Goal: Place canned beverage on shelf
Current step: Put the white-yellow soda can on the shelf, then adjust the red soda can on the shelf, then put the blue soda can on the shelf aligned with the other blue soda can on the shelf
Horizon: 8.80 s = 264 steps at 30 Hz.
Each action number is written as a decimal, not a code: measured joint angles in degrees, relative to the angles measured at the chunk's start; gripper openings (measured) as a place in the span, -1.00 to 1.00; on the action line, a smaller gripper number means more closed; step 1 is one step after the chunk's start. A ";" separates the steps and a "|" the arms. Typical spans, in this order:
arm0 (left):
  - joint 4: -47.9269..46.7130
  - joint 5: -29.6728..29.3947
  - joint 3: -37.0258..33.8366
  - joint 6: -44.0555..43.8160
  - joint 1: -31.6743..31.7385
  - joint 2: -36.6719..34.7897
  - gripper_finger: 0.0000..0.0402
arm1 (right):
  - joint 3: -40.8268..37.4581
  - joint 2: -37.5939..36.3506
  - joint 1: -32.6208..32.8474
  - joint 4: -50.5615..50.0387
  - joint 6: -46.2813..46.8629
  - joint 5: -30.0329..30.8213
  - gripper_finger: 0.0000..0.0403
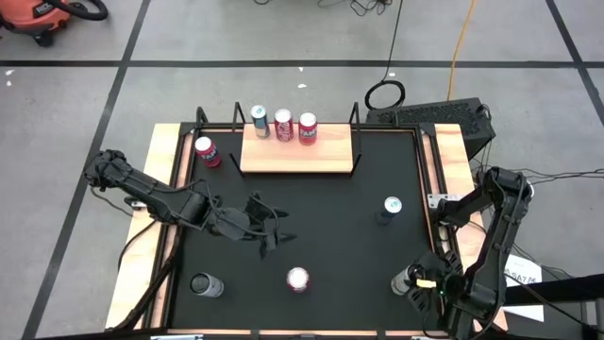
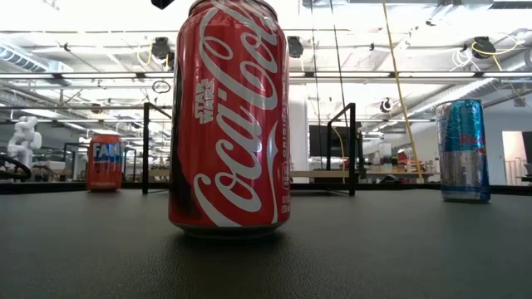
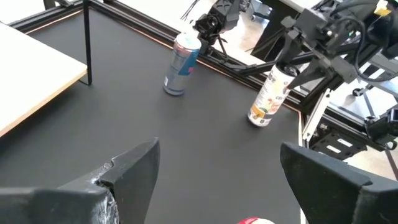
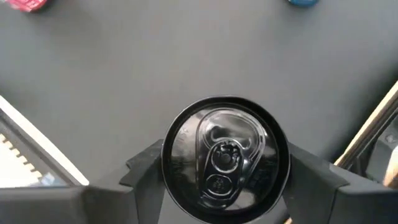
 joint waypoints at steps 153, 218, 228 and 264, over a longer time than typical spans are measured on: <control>-18.38 32.15 0.00 49.89 62.20 -10.38 0.65 | 30.03 26.29 -93.37 39.17 -129.25 -13.08 -1.00; -7.99 32.84 0.04 19.34 17.74 -10.38 0.65 | -1.87 -25.25 -55.12 25.17 -80.69 -7.02 0.25; 8.15 26.77 0.04 15.10 5.57 -0.58 0.65 | -1.97 -23.47 -54.78 24.05 -78.86 -3.25 0.25; 3.76 7.46 9.46 5.97 2.41 8.58 0.65 | -1.95 -17.96 -39.36 -4.36 -48.29 -1.32 0.25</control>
